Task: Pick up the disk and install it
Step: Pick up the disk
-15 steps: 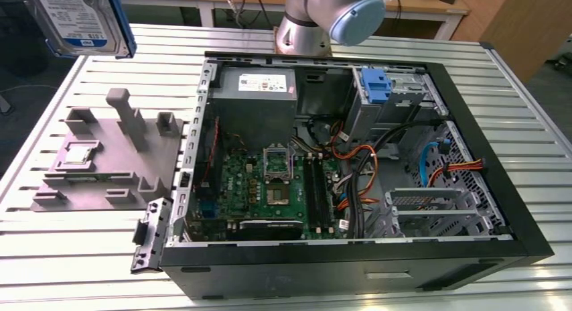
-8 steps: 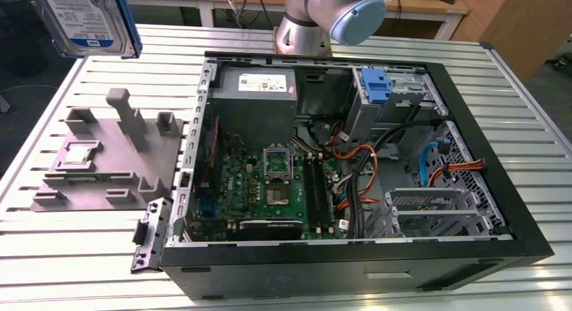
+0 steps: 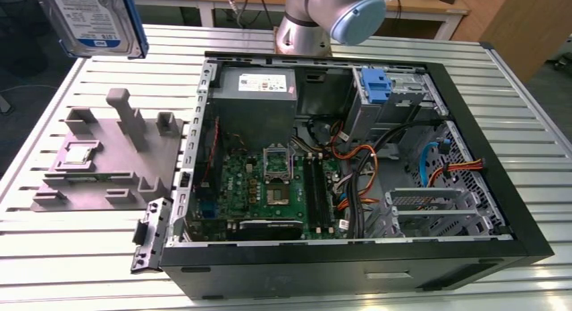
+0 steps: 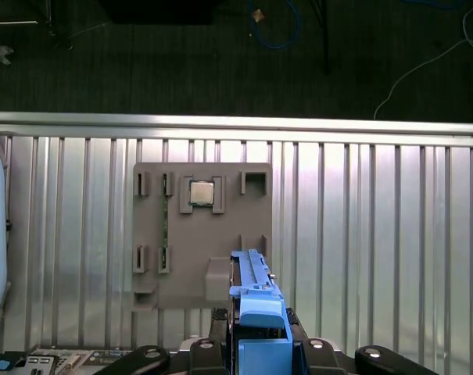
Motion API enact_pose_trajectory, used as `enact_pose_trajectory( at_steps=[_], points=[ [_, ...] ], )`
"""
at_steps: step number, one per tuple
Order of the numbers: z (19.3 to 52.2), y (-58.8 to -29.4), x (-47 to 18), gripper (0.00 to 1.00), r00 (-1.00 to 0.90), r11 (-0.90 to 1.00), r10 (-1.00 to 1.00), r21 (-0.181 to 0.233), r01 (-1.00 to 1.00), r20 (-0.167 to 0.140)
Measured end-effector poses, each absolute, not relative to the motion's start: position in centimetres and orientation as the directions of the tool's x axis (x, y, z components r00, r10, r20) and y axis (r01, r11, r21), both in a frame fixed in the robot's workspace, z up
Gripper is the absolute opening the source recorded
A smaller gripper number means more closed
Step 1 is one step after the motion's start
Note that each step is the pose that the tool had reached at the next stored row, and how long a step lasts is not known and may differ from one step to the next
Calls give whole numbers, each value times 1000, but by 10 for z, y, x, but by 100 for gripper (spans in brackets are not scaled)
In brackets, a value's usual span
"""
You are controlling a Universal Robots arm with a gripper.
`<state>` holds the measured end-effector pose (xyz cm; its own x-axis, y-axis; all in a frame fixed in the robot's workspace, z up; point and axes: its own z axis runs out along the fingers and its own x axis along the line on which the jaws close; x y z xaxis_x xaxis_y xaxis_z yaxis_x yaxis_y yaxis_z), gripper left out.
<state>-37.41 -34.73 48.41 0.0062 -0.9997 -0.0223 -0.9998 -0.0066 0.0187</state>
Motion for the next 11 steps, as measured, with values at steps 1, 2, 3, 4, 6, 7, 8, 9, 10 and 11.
enact_pose_trajectory(
  at_steps=[1,2,3,4,6,7,8,9,10,11],
  points=[
    [484,-347,-373,36,6,-7,-1000,19,-1000,-22],
    [484,-347,-372,36,6,-7,-1000,19,-1000,-22],
    [484,-347,-371,36,6,-7,-1000,19,-1000,-22],
    [484,-347,-370,36,6,-7,-1000,19,-1000,-22],
    [484,-347,-368,36,6,-7,-1000,19,-1000,-22],
    [484,-347,-367,36,6,-7,-1000,19,-1000,-22],
    [484,-347,-366,36,6,-7,-1000,19,-1000,-22],
    [484,-347,-365,36,6,-7,-1000,19,-1000,-22],
    [484,-347,-364,36,6,-7,-1000,19,-1000,-22],
    [484,-347,-363,36,6,-7,-1000,19,-1000,-22]
  ],
)
